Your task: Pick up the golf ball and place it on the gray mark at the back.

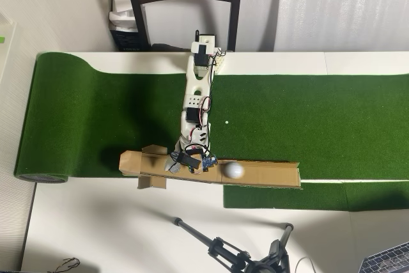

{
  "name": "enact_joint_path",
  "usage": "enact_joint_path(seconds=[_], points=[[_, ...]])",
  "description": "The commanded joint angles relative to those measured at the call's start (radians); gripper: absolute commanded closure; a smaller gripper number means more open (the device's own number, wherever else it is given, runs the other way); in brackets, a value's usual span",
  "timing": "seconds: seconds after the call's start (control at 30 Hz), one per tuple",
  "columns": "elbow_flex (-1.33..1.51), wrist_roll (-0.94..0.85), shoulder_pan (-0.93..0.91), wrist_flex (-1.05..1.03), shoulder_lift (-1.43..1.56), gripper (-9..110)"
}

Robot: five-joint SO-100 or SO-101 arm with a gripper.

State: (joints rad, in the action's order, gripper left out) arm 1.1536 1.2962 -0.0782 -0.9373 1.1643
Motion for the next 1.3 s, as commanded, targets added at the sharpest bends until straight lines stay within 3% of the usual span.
enact_joint_path(seconds=[0.0, 0.23, 0.87, 1.27], points=[[-0.109, 0.000, -0.003, -0.015, 0.063, 52], [-0.117, -0.009, 0.006, -0.115, 0.212, 52], [-0.091, 0.000, -0.008, -0.752, 0.888, 52], [0.491, 0.008, -0.087, -0.741, 1.482, 52]])
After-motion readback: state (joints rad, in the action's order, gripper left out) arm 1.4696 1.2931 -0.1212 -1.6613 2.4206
